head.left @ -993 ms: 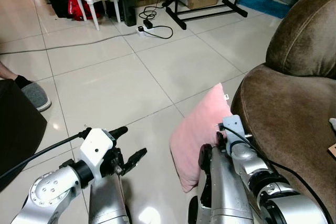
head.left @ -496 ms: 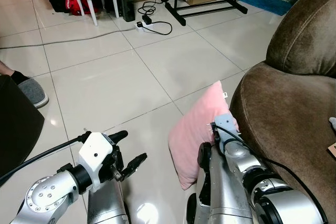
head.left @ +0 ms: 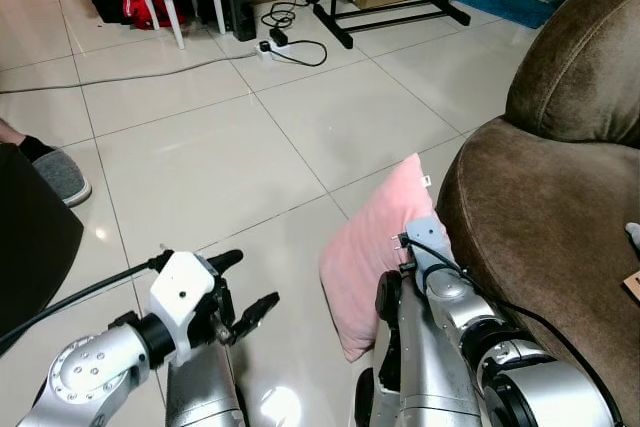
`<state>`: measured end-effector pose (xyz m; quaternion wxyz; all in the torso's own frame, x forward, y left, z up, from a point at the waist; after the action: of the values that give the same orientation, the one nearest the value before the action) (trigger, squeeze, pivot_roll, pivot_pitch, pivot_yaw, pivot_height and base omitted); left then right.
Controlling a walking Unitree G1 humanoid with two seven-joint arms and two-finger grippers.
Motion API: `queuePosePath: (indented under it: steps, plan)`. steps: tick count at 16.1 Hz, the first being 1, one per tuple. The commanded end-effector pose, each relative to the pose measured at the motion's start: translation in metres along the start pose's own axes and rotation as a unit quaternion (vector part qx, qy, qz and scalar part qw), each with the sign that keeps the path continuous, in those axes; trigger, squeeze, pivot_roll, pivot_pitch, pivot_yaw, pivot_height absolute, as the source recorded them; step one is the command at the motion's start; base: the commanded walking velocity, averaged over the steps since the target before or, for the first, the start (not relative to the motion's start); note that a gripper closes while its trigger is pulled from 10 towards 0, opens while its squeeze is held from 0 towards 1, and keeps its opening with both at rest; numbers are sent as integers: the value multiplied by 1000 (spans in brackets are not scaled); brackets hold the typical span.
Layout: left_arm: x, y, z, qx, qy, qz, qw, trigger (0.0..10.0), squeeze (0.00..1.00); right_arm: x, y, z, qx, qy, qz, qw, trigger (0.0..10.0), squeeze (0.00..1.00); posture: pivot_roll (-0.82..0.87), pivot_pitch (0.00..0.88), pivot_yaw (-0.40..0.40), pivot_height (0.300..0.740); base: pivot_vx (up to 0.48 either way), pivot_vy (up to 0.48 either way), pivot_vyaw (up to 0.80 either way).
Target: Move the pillow to the sofa from floor
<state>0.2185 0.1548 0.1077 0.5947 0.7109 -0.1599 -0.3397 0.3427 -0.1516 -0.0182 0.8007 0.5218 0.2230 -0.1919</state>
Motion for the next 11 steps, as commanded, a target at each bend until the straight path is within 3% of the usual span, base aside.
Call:
queuePosePath:
  steps: [1,4,8,11]
  plan:
    - [-1,-1,-2,-1,3,-4,1000,10000,0,0,8,-8,16,20,13,1000,0,0,103,68,-52,410,0,0,0]
    - [-3,-4,-3,-7,18,-6,1000,10000,0,-1,21,-20,40,53,35,997,0,0,115,35,-59,410,0,0,0]
    - [-3,-14,-18,-10,58,-10,998,10000,0,-4,43,-37,52,104,78,990,0,0,108,0,-68,410,0,0,0]
    - [2,-13,-29,-4,90,6,996,10000,0,-7,69,-37,96,115,128,980,0,0,83,0,-66,410,0,0,0]
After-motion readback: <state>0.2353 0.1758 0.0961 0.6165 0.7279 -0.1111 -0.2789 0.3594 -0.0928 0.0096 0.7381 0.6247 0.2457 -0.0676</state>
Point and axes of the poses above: a point about 5 cm out from each wrist's last joint towards the gripper, its own x axis pointing out of the wrist towards the gripper, its own y axis along the axis of the wrist's last joint, z = x × y, the point moved 4 cm from there along x, pointing out of the wrist towards the gripper, and after that the axes turned 3 degrees about -x, right-handed, at the moved point
